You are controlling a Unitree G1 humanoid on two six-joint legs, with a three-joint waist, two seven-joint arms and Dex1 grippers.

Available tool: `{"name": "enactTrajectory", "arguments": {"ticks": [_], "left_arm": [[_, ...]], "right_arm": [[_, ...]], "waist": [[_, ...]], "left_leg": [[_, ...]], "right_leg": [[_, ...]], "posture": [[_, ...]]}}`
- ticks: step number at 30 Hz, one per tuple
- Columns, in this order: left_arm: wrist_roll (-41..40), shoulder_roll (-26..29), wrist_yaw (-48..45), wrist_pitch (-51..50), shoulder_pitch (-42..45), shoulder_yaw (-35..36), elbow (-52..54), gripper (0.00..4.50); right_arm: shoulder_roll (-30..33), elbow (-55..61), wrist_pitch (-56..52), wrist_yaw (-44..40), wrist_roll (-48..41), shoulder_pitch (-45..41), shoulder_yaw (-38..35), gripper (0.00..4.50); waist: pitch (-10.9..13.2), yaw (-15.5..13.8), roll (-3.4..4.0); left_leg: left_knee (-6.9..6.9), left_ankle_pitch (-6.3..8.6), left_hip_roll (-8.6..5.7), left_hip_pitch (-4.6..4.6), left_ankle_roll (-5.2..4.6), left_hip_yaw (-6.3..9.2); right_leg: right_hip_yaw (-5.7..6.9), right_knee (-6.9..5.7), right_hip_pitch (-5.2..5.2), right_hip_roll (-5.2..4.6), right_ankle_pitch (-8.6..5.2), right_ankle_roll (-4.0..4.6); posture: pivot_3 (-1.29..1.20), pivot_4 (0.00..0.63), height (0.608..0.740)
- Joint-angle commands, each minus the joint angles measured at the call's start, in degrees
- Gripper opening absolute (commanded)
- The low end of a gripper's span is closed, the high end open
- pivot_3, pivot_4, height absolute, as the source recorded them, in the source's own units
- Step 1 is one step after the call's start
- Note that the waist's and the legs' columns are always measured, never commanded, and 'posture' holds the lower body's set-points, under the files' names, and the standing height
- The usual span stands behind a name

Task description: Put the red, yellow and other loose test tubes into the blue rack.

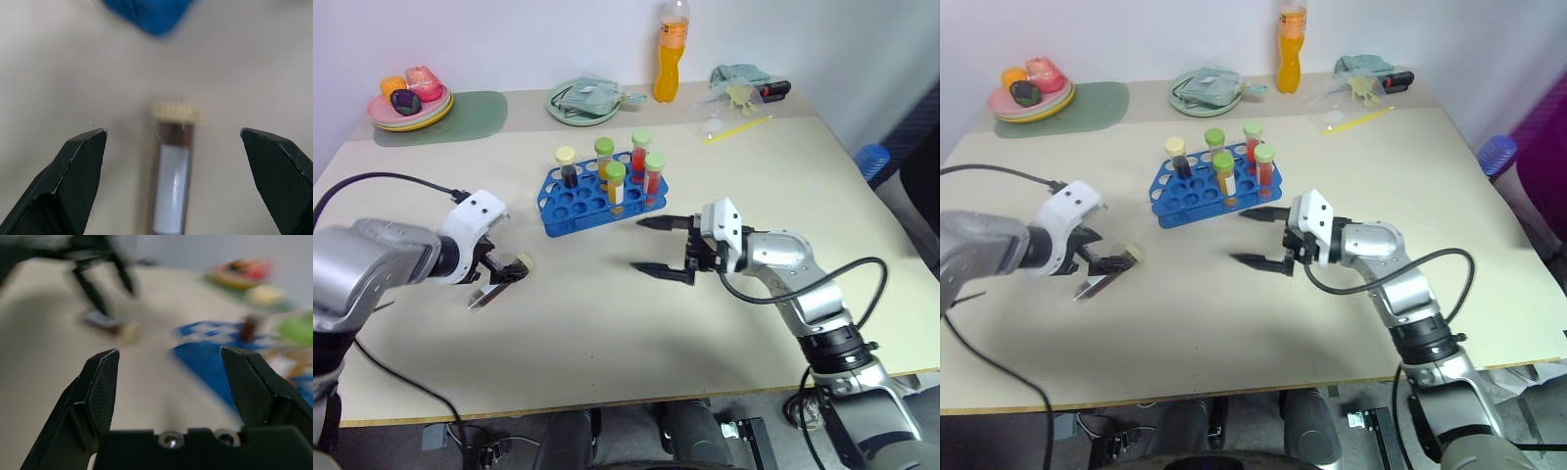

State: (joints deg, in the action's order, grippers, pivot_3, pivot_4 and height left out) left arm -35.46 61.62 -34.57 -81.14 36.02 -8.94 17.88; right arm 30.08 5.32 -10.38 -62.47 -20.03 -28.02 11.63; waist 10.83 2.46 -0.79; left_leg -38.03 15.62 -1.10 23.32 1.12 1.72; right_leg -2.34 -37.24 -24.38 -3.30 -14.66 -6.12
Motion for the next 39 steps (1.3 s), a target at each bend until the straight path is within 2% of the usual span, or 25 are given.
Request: {"name": "enactTrajectory", "arguments": {"ticks": [1, 3, 9, 15, 18, 19, 23, 24, 28, 32, 34, 36, 39], "left_arm": [[5.4, 0.7, -3.7, 1.2, 6.1, -10.4, -5.8, 4.50], [7.6, 0.7, -6.0, 2.6, 8.6, -15.1, -8.3, 4.50], [11.2, 0.2, -12.7, 4.4, 13.0, -22.6, -11.2, 4.50], [14.2, 0.3, -16.4, 4.3, 14.4, -25.9, -12.4, 4.50], [15.1, 0.1, -17.2, 3.9, 14.5, -26.1, -12.8, 3.67], [15.5, 0.0, -17.2, 3.8, 14.4, -26.0, -12.9, 3.26], [16.4, -0.1, -16.9, 3.2, 13.7, -24.9, -12.8, 1.22], [16.5, 0.0, -16.8, 3.4, 13.4, -24.3, -12.6, 1.22], [16.0, 0.4, -14.7, 4.0, 11.9, -17.2, -11.7, 1.22], [15.6, -3.1, -8.1, 21.2, 4.0, 3.0, -3.8, 1.22], [16.8, -8.4, -1.9, 30.6, 1.0, 12.1, 1.1, 1.22], [16.0, -15.9, 4.3, 34.1, 0.2, 18.1, 4.9, 1.22], [15.8, -27.7, 11.9, 37.6, -0.8, 19.1, 8.7, 1.22]], "right_arm": [[-0.1, 4.0, -1.4, -0.9, -1.2, 0.0, 0.2, 3.64], [-0.4, 4.7, -2.1, -0.2, -1.1, 0.2, 0.2, 3.64], [-0.9, 6.5, -2.8, 1.0, -0.7, 1.5, 0.7, 3.64], [-1.7, 6.4, -2.2, 1.8, 0.1, 1.9, 1.4, 3.64], [-2.2, 6.2, -1.9, 1.9, 0.5, 1.9, 1.6, 3.67], [-2.4, 6.2, -1.9, 1.9, 0.5, 1.8, 1.6, 3.67], [-3.0, 6.0, -2.1, 2.1, 0.6, 1.4, 1.5, 3.67], [-3.0, 6.0, -2.1, 2.1, 0.6, 1.3, 1.5, 3.67], [-3.0, 6.7, -2.4, 2.2, 0.6, 1.6, 1.2, 3.67], [-2.7, 6.9, -2.9, 3.4, 0.5, 2.7, 0.0, 3.67], [-3.2, 6.8, -3.6, 4.8, -0.2, 3.4, -1.0, 3.67], [-4.3, 6.3, -4.5, 6.9, -1.0, 3.6, -2.1, 3.67], [-6.6, 4.1, -3.8, 10.2, -0.1, 3.4, -3.1, 3.67]], "waist": [[0.0, 0.0, 0.00], [0.0, 0.0, 0.00], [0.1, -0.5, -0.12], [0.1, -0.5, -0.13], [0.1, -0.5, -0.13], [0.1, -0.5, -0.13], [0.1, -0.5, -0.13], [0.1, -0.5, -0.13], [0.1, -0.5, -0.14], [0.1, -0.6, -0.19], [0.1, -1.2, -0.20], [0.1, -1.9, -0.22], [0.0, -2.3, -0.29]], "left_leg": [[-0.01, 0.00, 0.00, 0.00, 0.00, -0.01], [0.00, 0.00, -0.01, 0.01, 0.00, -0.06], [-0.08, -0.01, 0.00, 0.12, 0.02, -0.05], [-0.12, -0.02, -0.02, 0.12, 0.02, -0.06], [-0.12, -0.02, -0.02, 0.12, 0.02, -0.06], [-0.12, -0.02, -0.02, 0.12, 0.02, -0.07], [-0.13, -0.02, -0.01, 0.12, 0.01, -0.06], [-0.14, -0.02, -0.01, 0.12, 0.02, -0.06], [-0.15, -0.02, 0.01, 0.12, 0.01, -0.06], [-0.15, -0.02, 0.07, 0.13, 0.02, -0.03], [-0.17, -0.02, 0.07, 0.15, 0.02, -0.03], [-0.19, -0.02, 0.04, 0.15, 0.02, -0.07], [-0.26, -0.02, -0.04, 0.13, 0.02, -0.04]], "right_leg": [[-0.01, 0.01, 0.00, 0.00, 0.00, 0.00], [-0.06, 0.02, -0.01, -0.01, 0.00, 0.00], [-0.06, 0.03, -0.09, -0.06, 0.00, 0.00], [-0.06, 0.00, -0.08, -0.16, 0.00, -0.01], [-0.06, -0.01, -0.08, -0.16, 0.00, -0.01], [-0.06, -0.01, -0.08, -0.16, 0.00, -0.01], [-0.06, -0.02, -0.08, -0.16, 0.00, -0.02], [-0.06, -0.03, -0.08, -0.16, 0.00, -0.02], [-0.06, -0.04, -0.08, -0.17, 0.00, -0.02], [-0.03, -0.06, -0.10, -0.25, 0.00, -0.02], [-0.02, -0.05, -0.11, -0.31, 0.01, -0.02], [-0.02, -0.02, -0.10, -0.39, 0.01, -0.02], [-0.01, -0.03, 0.01, -0.44, 0.05, -0.06]], "posture": [[0.00, 0.150, 0.729], [0.00, 0.150, 0.729], [0.00, 0.150, 0.729], [0.00, 0.150, 0.729], [0.00, 0.150, 0.729], [0.00, 0.150, 0.729], [0.00, 0.150, 0.729], [0.00, 0.150, 0.729], [0.00, 0.150, 0.729], [0.00, 0.150, 0.729], [0.00, 0.150, 0.729], [0.00, 0.150, 0.729], [0.00, 0.150, 0.729]]}}
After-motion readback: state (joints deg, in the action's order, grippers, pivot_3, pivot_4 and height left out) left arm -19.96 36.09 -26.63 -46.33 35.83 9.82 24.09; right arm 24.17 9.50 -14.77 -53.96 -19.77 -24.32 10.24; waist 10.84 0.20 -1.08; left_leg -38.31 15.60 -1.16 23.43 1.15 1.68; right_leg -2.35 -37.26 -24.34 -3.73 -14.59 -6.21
